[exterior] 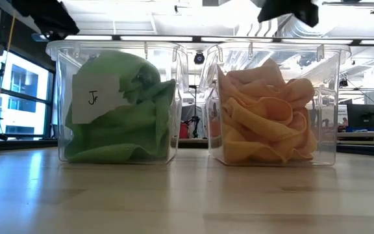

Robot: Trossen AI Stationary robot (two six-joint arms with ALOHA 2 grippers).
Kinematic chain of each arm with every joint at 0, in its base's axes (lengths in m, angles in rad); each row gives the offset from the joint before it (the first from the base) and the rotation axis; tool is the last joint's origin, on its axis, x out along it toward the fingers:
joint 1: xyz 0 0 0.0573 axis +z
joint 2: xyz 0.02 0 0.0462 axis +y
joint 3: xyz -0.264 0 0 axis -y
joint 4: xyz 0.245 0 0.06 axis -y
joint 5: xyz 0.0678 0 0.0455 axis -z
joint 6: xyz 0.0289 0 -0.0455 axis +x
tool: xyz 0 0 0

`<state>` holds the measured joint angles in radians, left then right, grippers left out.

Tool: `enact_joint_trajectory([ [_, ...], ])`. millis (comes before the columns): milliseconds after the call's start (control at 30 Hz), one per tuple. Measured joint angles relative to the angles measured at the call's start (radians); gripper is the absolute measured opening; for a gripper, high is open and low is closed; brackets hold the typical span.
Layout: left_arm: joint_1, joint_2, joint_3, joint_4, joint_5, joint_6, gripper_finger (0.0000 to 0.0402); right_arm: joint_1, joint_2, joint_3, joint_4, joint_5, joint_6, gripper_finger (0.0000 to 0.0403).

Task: Sort microfiber towel by color & place in baskets
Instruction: Put the green towel into the left transparent bin

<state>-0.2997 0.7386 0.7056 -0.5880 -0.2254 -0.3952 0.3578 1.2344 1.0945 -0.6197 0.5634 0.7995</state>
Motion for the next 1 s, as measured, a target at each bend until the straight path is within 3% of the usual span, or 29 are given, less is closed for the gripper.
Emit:
enact_joint_trajectory([
  [233,-0.079,0.169,0.196,-0.226,-0.055,-0.168,0.0019,0.093,-0.133,-0.119,-0.006,0.05,0.056,0.0004],
  [433,-0.15,0.276,0.319,-0.402,-0.044,-0.429,0.0001,0.158,-0.21,-0.17,-0.064,0.058,0.057,0.0004],
  [733,-0.303,0.418,0.342,-0.539,0.066,-0.964,0.0,0.202,-0.27,-0.202,-0.145,0.094,0.056,0.0004],
  [900,-0.384,0.511,0.342,-0.528,0.067,-1.206,0.0,0.202,-0.27,-0.202,-0.148,0.083,0.03,0.0004],
  [1000,-0.411,0.572,0.342,-0.497,0.074,-1.264,0.0,0.202,-0.27,-0.202,-0.15,0.079,0.019,0.0004],
])
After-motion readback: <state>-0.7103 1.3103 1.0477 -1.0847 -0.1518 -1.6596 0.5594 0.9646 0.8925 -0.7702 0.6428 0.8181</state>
